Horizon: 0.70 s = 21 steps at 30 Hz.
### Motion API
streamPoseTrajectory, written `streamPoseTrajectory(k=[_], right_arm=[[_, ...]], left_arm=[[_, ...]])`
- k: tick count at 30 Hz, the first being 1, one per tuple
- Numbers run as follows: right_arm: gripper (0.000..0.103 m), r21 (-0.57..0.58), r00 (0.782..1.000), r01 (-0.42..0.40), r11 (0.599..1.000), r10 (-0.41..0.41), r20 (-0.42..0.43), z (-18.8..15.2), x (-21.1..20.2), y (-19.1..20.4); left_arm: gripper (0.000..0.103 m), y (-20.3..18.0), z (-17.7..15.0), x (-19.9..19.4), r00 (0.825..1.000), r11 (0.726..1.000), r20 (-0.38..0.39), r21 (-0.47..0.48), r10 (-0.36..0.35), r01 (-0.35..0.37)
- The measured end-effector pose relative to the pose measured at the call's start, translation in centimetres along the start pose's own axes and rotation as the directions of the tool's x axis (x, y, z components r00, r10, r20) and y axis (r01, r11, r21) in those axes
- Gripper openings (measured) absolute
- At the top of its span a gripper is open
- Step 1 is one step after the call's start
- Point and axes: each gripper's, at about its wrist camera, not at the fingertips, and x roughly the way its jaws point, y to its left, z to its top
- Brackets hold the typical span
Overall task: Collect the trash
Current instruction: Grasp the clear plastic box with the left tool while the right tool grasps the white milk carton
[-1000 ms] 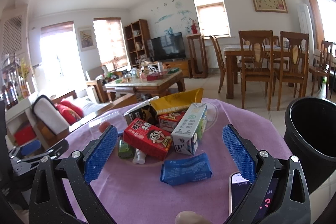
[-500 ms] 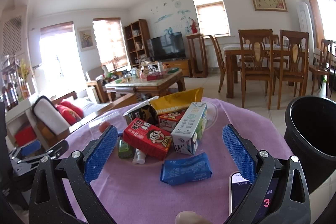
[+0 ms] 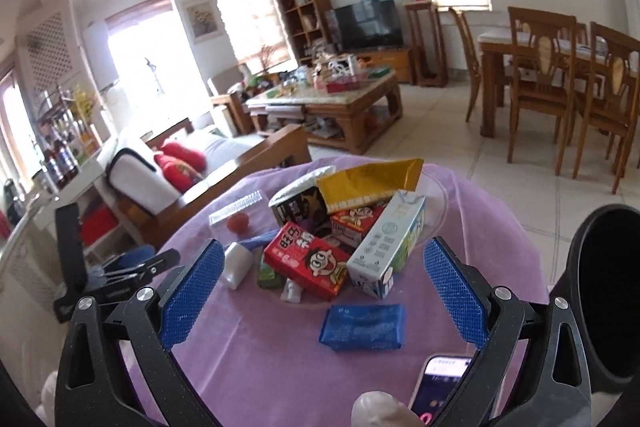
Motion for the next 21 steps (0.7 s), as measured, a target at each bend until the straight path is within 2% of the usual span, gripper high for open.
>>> streamPoseTrajectory(k=[4, 7, 9, 11, 13, 14, 15, 17, 19, 21], right_arm=[[0.098, -0.034, 0.994, 0.071, 0.997, -0.074, -0.08, 3.9, 3.4, -3.1], [0.098, 0.014, 0.993, -0.004, 1.0, 0.006, -0.12, 4.6, 5.4, -4.7], [0.098, 0.018, 0.989, -0.014, 1.0, 0.016, -0.144, 4.4, 6.9, -5.1], [0.098, 0.017, 0.986, -0.018, 1.0, 0.02, -0.166, 4.0, 8.1, -5.4], [0.098, 0.028, 0.982, -0.03, 0.999, 0.034, -0.187, 3.4, 9.1, -5.8], [0.098, 0.034, 0.98, -0.037, 0.999, 0.043, -0.196, 3.1, 9.5, -5.9], [0.098, 0.034, 0.978, -0.042, 0.999, 0.048, -0.201, 2.8, 10.0, -5.9], [0.098, 0.033, 0.976, -0.051, 0.998, 0.057, -0.21, 2.2, 10.5, -5.7], [0.098, 0.025, 0.972, -0.055, 0.998, 0.059, -0.226, 1.7, 11.1, -5.3], [0.098, 0.009, 0.969, -0.048, 0.999, 0.048, -0.24, 1.3, 12.0, -5.0]], left_arm=[[0.098, 1.3, 3.6, 4.3, 0.995, 0.997, -0.07, 0.025, -0.074, 0.076], [0.098, 1.3, 4.3, 8.0, 0.99, 0.992, -0.143, 0.12, -0.01, 0.028], [0.098, 1.0, 4.2, 9.4, 0.987, 0.981, -0.159, 0.192, 0.031, 0.0], [0.098, 0.6, 3.8, 10.5, 0.986, 0.968, -0.163, 0.25, 0.045, -0.003], [0.096, 0.6, 3.3, 10.9, 0.985, 0.964, -0.167, 0.267, 0.033, 0.013], [0.09, 0.6, 3.3, 11.0, 0.987, 0.963, -0.159, 0.268, 0.026, 0.018], [0.078, 0.8, 3.4, 11.1, 0.988, 0.966, -0.154, 0.257, 0.019, 0.022], [0.067, 1.4, 3.3, 11.2, 0.986, 0.975, -0.164, 0.215, -0.012, 0.048], [0.064, 1.8, 3.1, 11.4, 0.986, 0.979, -0.162, 0.195, -0.028, 0.06], [0.052, 1.8, 3.0, 11.6, 0.986, 0.98, -0.166, 0.188, -0.033, 0.065]])
